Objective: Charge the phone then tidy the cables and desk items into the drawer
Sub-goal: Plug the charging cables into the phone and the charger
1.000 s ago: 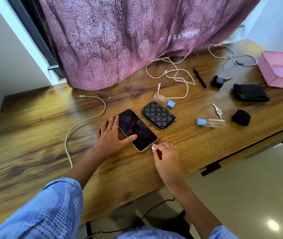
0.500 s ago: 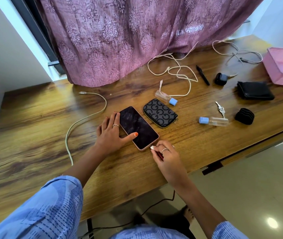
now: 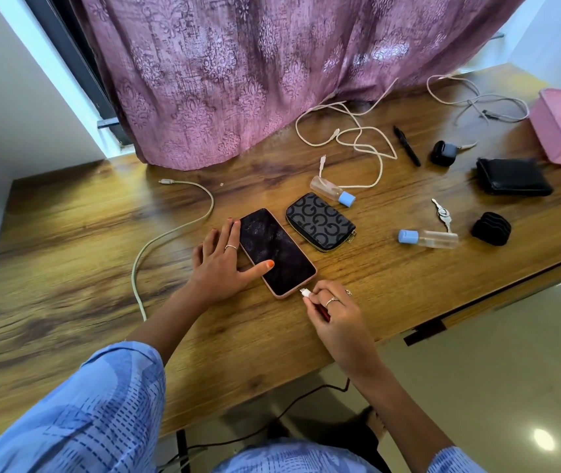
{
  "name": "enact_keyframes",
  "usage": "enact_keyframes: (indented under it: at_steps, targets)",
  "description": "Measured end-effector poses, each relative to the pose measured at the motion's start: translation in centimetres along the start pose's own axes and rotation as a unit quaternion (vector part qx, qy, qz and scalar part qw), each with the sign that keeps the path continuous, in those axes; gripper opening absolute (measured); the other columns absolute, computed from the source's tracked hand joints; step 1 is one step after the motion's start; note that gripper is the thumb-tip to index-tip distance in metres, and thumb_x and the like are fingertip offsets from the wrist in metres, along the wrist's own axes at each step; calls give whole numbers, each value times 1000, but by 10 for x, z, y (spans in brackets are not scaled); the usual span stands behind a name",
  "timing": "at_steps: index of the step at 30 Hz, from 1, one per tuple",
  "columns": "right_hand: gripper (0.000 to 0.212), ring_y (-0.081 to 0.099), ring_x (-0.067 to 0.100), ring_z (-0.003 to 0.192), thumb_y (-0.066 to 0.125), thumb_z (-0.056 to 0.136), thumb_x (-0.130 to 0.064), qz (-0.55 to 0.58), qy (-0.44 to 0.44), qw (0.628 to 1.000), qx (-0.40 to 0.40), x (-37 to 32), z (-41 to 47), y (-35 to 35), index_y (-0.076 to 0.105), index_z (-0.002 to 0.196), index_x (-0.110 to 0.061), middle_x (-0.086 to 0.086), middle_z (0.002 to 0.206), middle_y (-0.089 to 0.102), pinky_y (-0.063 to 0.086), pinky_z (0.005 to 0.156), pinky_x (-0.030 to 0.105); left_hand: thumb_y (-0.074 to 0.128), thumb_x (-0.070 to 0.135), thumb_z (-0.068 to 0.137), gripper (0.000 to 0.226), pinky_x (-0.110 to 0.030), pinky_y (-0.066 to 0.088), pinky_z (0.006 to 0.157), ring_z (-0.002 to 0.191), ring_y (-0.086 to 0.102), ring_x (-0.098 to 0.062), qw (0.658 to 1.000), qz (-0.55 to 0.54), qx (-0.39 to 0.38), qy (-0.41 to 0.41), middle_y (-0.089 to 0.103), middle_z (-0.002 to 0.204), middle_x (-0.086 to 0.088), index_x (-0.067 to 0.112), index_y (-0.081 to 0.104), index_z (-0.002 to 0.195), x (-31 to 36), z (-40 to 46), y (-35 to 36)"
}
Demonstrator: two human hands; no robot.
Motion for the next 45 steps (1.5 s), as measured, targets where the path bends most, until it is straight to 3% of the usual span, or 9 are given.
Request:
enact_keyframes:
  at_steps: [14, 21, 27, 30, 45]
  targets:
    - [11, 61, 9, 84, 70, 79, -5, -5, 7, 1000, 12, -3, 3, 2, 67, 88, 0, 7, 92, 64, 46, 85, 11, 26, 85, 65, 110, -47, -3, 115, 145, -13, -24, 1000, 3, -10, 0, -13, 159, 6, 26, -11, 150, 1, 0, 0]
    - [13, 65, 13, 84, 74, 77, -5, -18, 5, 1000, 9, -7, 11, 6, 68, 87, 1, 9, 91, 66, 51, 81, 14, 39, 78, 75, 105, -47, -2, 115, 145, -12, -25, 1000, 4, 2, 2, -11, 159, 3, 23, -9, 151, 2, 6, -5]
    - [14, 67, 13, 83, 75, 76, -4, -23, -3, 1000, 6, -8, 18, 10, 69, 87, 2, 9, 91, 67, 52, 82, 15, 35, 86, 67, 117, -42, -1, 117, 147, -7, -20, 999, -10, 2, 35, -9, 160, -5, 17, -6, 151, 0, 16, -6]
    - [11, 67, 14, 82, 74, 78, -4, -28, -25, 999, -12, -9, 20, 15, 69, 85, 2, 9, 90, 67, 56, 78, 20, 46, 75, 76, 109, -41, -1, 117, 147, -6, -20, 999, -8, -8, 46, -9, 160, -7, 15, -6, 151, -1, 22, -11]
    - [10, 66, 10, 83, 72, 80, -9, -34, 18, 998, -53, -14, 34, 25, 69, 89, -5, 3, 92, 65, 54, 73, 17, 41, 69, 83, 101, -38, 1, 118, 147, -6, -17, 999, -13, -31, 41, -19, 158, -3, 16, -14, 150, -3, 34, -12]
Point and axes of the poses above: each hand's wrist, its own z-axis towards the middle knuckle, its own y-axis out of the palm, x = y × z, the point moved 4 cm from there along z, towards the middle knuckle
